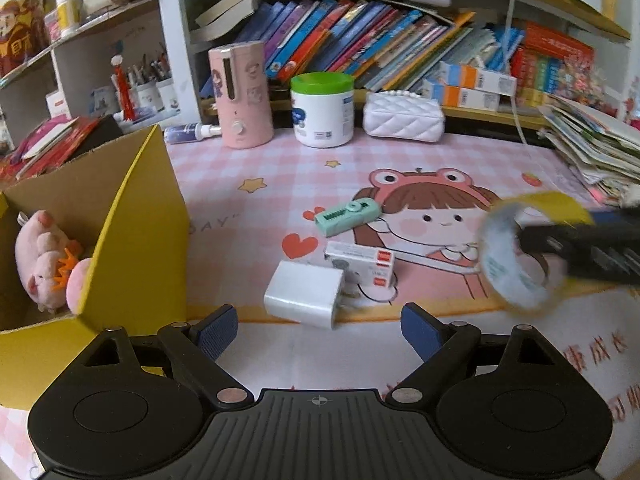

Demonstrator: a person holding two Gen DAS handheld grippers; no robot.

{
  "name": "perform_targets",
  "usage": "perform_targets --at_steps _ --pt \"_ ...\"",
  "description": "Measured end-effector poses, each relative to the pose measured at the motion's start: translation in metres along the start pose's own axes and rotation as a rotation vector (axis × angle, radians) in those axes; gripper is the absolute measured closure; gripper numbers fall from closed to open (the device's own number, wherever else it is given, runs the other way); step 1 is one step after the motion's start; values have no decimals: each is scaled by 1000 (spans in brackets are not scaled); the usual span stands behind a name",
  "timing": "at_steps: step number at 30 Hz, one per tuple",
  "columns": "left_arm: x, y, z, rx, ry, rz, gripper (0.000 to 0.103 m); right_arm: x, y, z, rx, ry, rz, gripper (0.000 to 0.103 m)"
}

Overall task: Organize objects
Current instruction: 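Lift the tape roll with the right tool while the left tool grasps the white charger plug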

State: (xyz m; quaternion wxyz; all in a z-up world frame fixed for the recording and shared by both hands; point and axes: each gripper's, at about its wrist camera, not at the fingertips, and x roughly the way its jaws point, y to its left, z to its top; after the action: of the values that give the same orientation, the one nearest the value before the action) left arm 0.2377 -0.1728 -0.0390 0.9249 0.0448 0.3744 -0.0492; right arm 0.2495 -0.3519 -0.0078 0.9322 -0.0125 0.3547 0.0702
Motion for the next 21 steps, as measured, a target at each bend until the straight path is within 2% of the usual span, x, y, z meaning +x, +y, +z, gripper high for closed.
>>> perform_targets --at_steps 6,11,15,18,19,21 --pt "26 -7 4 40 5 54 13 -14 -2 -15 -9 21 11 64" --pt "49 -6 4 61 42 113 13 -18 -5 -20 -2 30 25 64" --pt "60 -2 1 47 68 106 13 -21 -14 -22 20 30 9 64" --pt "63 -1 1 26 64 73 23 -22 -20 -26 46 46 2 64" --pt "63 0 1 19 60 52 33 -22 -22 -27 52 51 1 64" --pt "64 0 3 10 64 25 37 -23 -24 -28 62 59 1 64"
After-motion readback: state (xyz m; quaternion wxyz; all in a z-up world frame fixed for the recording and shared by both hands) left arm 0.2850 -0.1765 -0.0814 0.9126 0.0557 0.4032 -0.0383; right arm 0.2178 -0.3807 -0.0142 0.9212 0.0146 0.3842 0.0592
